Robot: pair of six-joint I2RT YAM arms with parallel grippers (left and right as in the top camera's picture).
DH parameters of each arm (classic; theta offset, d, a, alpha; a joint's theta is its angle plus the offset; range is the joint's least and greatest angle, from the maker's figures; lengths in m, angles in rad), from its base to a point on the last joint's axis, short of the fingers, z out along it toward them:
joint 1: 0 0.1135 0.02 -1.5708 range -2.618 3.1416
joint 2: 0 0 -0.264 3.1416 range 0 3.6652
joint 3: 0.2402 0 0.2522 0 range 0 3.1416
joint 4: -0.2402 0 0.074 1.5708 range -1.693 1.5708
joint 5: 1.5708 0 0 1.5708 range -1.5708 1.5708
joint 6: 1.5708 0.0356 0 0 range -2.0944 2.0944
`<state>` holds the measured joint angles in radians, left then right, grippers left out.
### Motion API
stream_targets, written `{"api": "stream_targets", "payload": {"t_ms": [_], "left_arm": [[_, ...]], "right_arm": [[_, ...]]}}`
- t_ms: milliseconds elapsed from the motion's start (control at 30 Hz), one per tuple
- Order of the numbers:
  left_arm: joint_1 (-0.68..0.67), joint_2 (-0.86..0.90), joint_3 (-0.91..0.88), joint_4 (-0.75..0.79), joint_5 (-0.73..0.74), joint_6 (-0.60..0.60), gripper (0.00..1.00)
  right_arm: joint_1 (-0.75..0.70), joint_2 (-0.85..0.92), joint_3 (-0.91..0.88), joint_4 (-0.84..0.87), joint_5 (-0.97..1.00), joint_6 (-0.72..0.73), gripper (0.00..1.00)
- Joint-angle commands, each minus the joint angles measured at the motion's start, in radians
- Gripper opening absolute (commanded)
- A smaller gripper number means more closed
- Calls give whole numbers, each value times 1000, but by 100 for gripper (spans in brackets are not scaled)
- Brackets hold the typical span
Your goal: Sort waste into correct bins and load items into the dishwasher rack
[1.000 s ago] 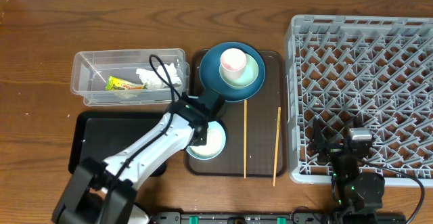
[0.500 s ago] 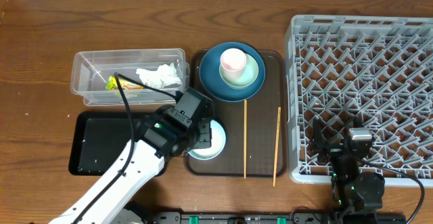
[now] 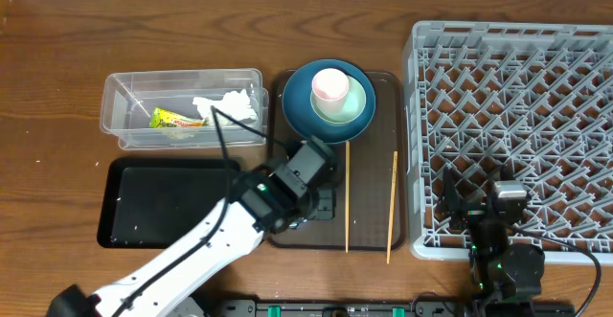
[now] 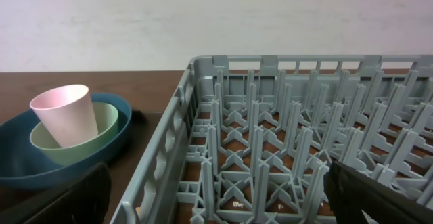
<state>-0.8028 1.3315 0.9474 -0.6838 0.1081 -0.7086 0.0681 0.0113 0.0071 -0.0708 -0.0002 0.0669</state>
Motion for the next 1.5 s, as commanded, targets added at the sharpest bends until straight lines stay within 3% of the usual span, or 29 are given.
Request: {"api": "stream_targets", "payload": {"t_ms": [0,233,933,967,1100,1333,1467], "left_arm": [[-15,37,21,6,-134,-14,39],[-17,137,21,32,-154,1,43],[-19,293,18,110,-146,16,41],[-19,298,18,110,-146,16,35],[-19,309,18,110,-147,16,27],[-19,309,17,106,-155,27,23],[-19,309,14,106,-155,35,15]], "right_arm": [[9,-5,-2,-4,0,-5,99],[9,-5,-2,-4,0,-5,99],[9,-5,-2,-4,0,-5,99],[9,-5,-2,-4,0,-5,99],[9,-5,-2,-4,0,-5,99],[9,-5,-2,-4,0,-5,99],[9,-5,-2,-4,0,-5,99]]}}
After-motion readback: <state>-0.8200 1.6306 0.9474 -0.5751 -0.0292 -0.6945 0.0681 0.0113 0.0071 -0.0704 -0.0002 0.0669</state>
